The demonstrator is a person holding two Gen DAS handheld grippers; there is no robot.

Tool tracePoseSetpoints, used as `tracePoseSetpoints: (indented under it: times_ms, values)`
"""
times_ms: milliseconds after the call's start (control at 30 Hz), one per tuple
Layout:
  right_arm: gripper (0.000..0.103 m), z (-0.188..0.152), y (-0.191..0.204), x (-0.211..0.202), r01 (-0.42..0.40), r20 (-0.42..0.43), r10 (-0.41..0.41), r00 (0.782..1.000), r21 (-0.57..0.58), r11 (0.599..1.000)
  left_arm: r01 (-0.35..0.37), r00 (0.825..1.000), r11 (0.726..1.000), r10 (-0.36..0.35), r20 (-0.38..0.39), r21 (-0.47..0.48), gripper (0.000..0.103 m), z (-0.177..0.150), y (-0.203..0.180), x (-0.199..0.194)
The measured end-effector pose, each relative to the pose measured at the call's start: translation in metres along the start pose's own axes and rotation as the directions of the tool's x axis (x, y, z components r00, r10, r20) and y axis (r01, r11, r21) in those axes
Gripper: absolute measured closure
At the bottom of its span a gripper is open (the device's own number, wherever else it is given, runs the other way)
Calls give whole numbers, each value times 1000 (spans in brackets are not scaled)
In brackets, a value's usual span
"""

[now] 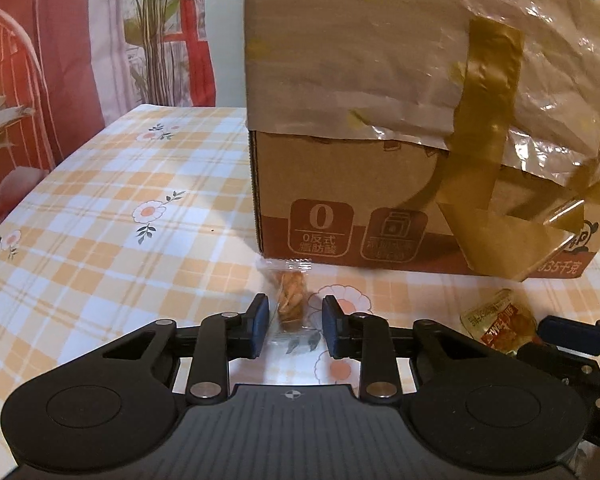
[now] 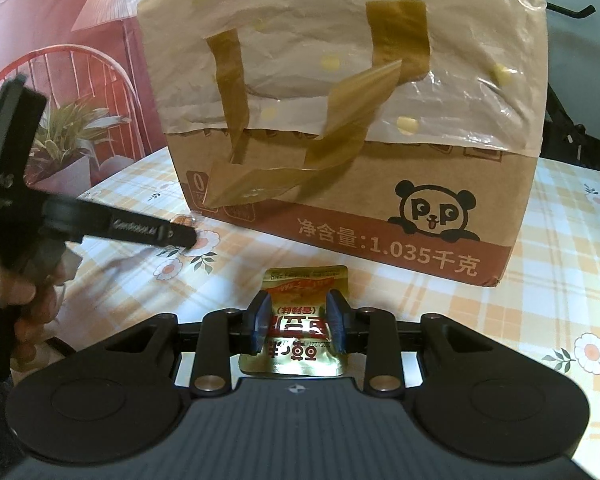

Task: Organize snacks
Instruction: 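Grasp the gold sauce packet with the right gripper while the left gripper grasps the small nut packet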

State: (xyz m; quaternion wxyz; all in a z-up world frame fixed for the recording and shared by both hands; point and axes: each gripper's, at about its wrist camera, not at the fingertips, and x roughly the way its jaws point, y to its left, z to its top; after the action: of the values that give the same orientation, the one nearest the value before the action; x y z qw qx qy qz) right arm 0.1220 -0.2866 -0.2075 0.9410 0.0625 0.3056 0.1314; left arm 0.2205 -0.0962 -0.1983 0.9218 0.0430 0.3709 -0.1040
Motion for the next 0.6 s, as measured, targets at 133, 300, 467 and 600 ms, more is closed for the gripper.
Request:
tracePoseSetpoints:
  times_ms: [133, 300, 467, 600]
  values:
    - [69, 0, 0, 1, 2, -1, -2, 1000, -2, 1000, -15, 1000, 1000, 15, -6, 7, 72, 8, -3, 10]
    - [67, 0, 0, 0, 3, -2, -3, 1000, -1, 1000, 5, 1000, 1000, -5, 4, 12, 84, 9, 1, 14]
    - [65, 0, 1, 0, 19, 3, -19, 1000, 1, 1000, 21, 1000, 1000, -21, 11, 10, 84, 2, 2, 1]
    - [38, 0, 6, -5, 45, 32, -44, 998, -23, 999, 68, 996, 997, -69, 54, 27, 84, -4, 3, -15]
